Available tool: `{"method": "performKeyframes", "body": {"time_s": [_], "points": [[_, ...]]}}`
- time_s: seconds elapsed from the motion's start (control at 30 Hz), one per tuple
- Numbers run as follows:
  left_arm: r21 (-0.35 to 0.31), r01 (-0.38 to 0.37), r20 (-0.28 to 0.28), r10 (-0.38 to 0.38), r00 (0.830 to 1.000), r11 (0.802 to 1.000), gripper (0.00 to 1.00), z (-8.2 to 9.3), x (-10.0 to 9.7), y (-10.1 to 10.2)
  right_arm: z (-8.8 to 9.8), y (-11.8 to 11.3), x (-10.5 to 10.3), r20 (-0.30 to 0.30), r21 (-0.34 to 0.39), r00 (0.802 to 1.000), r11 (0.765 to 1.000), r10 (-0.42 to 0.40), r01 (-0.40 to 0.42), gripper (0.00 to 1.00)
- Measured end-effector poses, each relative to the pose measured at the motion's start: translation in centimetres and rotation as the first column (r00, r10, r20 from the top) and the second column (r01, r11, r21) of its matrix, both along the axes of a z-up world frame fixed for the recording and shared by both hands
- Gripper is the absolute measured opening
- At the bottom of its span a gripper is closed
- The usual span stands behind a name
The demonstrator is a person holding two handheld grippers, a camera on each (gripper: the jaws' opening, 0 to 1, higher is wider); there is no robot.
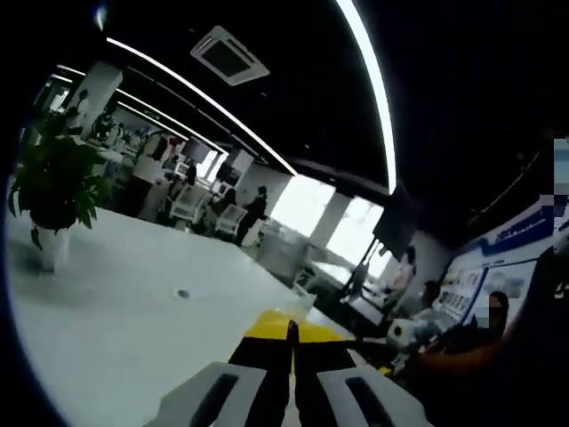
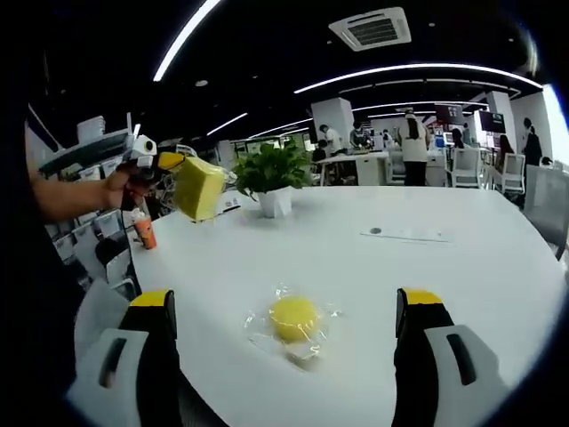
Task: Compare the silicone blocks by pressing each to a similar depth, holding the contact briefly, and releasing to observe deformation and rebound differences across the visible hardness samples.
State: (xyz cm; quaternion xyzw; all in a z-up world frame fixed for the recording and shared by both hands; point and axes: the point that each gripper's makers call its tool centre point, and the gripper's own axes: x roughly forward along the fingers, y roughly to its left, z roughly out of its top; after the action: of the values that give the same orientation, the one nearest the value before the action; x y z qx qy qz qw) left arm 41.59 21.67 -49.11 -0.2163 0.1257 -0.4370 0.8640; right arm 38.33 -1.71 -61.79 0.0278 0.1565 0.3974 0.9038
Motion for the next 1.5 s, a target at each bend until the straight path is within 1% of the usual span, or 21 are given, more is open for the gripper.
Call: {"method": "performKeyframes", "body": {"time_s": [0.17, 0.27, 0.33, 0.4, 0.43, 0.6, 0.63, 0.8, 0.83, 0.87, 0.9, 0.93, 0.97, 1.03, 1.07, 1.17, 1.23, 1.33, 1.43, 1.5], "points": [[-0.015, 0.035, 0.014, -0.034, 0.999, 0.999, 0.0, 0.8, -0.8, -1.2, 0.9, 1.9, 0.0, 0.008, 0.02, 0.998, 0.997, 0.07, -0.07, 0.97], [-0.028, 0.06, 0.015, -0.06, 0.998, 0.998, 0.0, 1.1, -1.2, -1.7, 1.4, 2.8, 0.2, 0.012, 0.023, 0.995, 0.995, 0.1, -0.1, 0.97], [-0.034, 0.075, 0.016, -0.074, 0.997, 0.997, 0.0, 1.3, -1.5, -2.2, 1.9, 3.3, 0.4, 0.017, 0.041, 0.993, 0.992, 0.116, -0.117, 0.97], [-0.041, 0.089, 0.02, -0.088, 0.996, 0.995, 0.0, 1.6, -1.9, -2.6, 3.1, 4.4, 0.5, 0.035, 0.092, 0.989, 0.985, 0.146, -0.149, 0.96], [-0.046, 0.099, 0.018, -0.098, 0.995, 0.994, 0.0, 1.6, -2.1, -2.7, 3.4, 4.7, 0.6, 0.038, 0.103, 0.987, 0.982, 0.154, -0.157, 0.96], [-0.064, 0.128, 0.026, -0.127, 0.992, 0.99, 0.0, 2.1, -2.9, -3.4, 4.0, 6.9, 0.9, 0.06, 0.104, 0.976, 0.971, 0.208, -0.214, 0.96], [-0.069, 0.131, 0.027, -0.129, 0.991, 0.989, 0.0, 2.2, -3.1, -3.5, 4.3, 7.6, 0.8, 0.068, 0.111, 0.971, 0.965, 0.23, -0.236, 0.96], [-0.089, 0.158, 0.03, -0.156, 0.987, 0.983, 0.0, 2.6, -3.9, -4.3, 5.1, 9.8, 0.4, 0.072, 0.153, 0.959, 0.947, 0.275, -0.283, 0.96], [-0.09, 0.161, 0.031, -0.159, 0.987, 0.983, 0.0, 2.7, -3.9, -4.4, 5.2, 10.3, 0.3, 0.07, 0.169, 0.957, 0.942, 0.283, -0.291, 0.94], [-0.092, 0.167, 0.03, -0.165, 0.986, 0.982, 0.0, 2.7, -4.1, -4.6, 5.5, 10.7, 0.1, 0.069, 0.193, 0.953, 0.933, 0.297, -0.304, 0.89], [-0.093, 0.172, 0.029, -0.17, 0.985, 0.981, 0.0, 2.7, -4.2, -4.7, 6.0, 11.4, -0.4, 0.057, 0.242, 0.941, 0.91, 0.333, -0.336, 0.83], [-0.095, 0.18, 0.027, -0.178, 0.984, 0.979, 0.0, 2.6, -4.4, -5.0, 6.0, 11.8, -0.7, 0.046, 0.252, 0.933, 0.9, 0.356, -0.355, 0.82], [-0.096, 0.183, 0.027, -0.181, 0.983, 0.979, 0.0, 2.6, -4.5, -5.1, 5.8, 12.3, -0.7, 0.032, 0.237, 0.929, 0.9, 0.369, -0.366, 0.82], [-0.102, 0.192, 0.024, -0.191, 0.981, 0.976, 0.0, 2.6, -4.7, -5.5, 6.3, 13.0, -0.8, 0.069, 0.222, 0.919, 0.892, 0.389, -0.394, 0.83], [-0.106, 0.197, 0.023, -0.196, 0.98, 0.975, 0.0, 2.6, -4.9, -5.8, 6.5, 13.2, -0.9, 0.07, 0.229, 0.916, 0.888, 0.395, -0.4, 0.82], [-0.113, 0.208, 0.021, -0.207, 0.978, 0.972, 0.0, 2.7, -5.1, -6.2, 7.4, 13.9, -1.4, 0.086, 0.265, 0.902, 0.862, 0.424, -0.431, 0.77], [-0.119, 0.216, 0.023, -0.215, 0.976, 0.969, 0.0, 2.8, -5.2, -6.4, 7.4, 14.3, -1.5, 0.086, 0.269, 0.894, 0.854, 0.439, -0.445, 0.75], [-0.13, 0.23, 0.028, -0.228, 0.973, 0.964, 0.0, 3.2, -5.5, -6.7, 7.8, 14.9, -1.8, 0.087, 0.285, 0.888, 0.843, 0.451, -0.456, 0.72], [-0.142, 0.236, 0.029, -0.234, 0.972, 0.961, 0.0, 3.4, -5.6, -6.8, 8.8, 15.1, -1.9, 0.089, 0.354, 0.888, 0.819, 0.451, -0.451, 0.71], [-0.148, 0.239, 0.03, -0.237, 0.971, 0.96, 0.0, 3.5, -5.7, -6.9, 9.2, 15.0, -1.8, 0.095, 0.374, 0.888, 0.811, 0.449, -0.45, 0.68]]}}
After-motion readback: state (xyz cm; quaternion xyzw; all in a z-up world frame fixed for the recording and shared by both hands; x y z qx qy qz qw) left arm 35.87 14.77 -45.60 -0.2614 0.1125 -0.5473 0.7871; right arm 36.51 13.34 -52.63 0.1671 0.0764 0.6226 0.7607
